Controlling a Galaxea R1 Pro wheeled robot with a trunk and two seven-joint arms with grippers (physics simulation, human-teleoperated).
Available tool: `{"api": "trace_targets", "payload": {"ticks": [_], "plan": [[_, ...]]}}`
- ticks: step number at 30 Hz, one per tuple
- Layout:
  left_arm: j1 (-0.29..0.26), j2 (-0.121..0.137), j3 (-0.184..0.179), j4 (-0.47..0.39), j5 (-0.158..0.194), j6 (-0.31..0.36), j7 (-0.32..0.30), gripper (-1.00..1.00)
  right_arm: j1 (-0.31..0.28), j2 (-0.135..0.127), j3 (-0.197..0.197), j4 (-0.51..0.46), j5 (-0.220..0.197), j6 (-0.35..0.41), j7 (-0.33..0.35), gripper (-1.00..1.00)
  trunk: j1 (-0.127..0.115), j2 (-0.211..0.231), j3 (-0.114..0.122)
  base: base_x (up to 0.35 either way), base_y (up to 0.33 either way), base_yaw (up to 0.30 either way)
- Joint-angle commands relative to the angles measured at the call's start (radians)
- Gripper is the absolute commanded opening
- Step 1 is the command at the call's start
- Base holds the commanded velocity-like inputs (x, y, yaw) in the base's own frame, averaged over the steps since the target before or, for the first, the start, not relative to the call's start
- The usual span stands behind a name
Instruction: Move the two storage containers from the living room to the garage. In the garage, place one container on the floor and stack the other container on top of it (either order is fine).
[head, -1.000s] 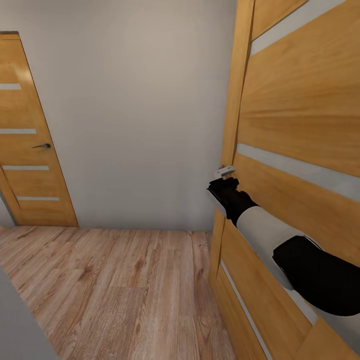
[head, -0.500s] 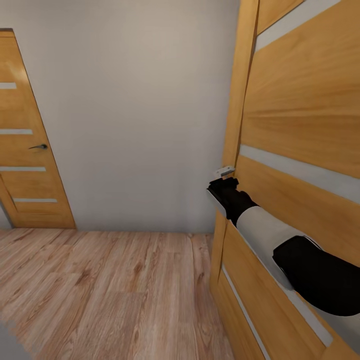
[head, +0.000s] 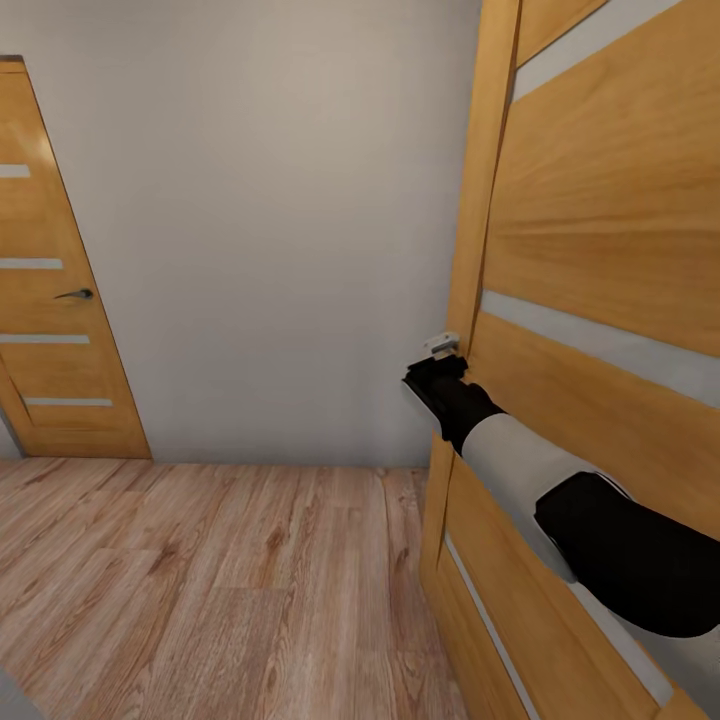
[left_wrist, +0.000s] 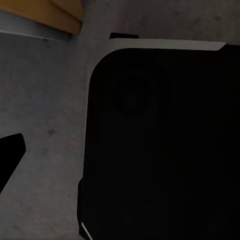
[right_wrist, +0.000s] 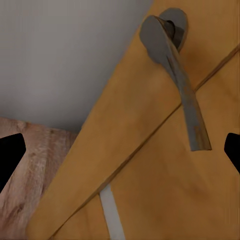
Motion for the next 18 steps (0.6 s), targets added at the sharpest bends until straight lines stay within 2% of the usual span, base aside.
{"api": "trace_targets", "payload": {"ticks": [1,7,18], "plan": [[0.0,0.0,-0.001,0.0,0.01,-0.002,0.0,1.0,-0.001,-0.001,0.009,0.0,-0.011,0.005,-0.012,1.0,0.0,-0.001,-0.001,0.0,0.0,0.0],[0.0,0.0,-0.001,0.0,0.01,-0.002,0.0,1.0,-0.001,-0.002,0.01,0.02,-0.012,0.005,-0.044,1.0,0.0,-0.001,-0.001,0.0,0.0,0.0],[0.0,0.0,-0.001,0.0,0.01,-0.002,0.0,1.0,-0.001,-0.011,0.019,0.158,-0.012,-0.034,-0.051,1.0,0.0,-0.001,-0.001,0.0,0.0,0.0]]}}
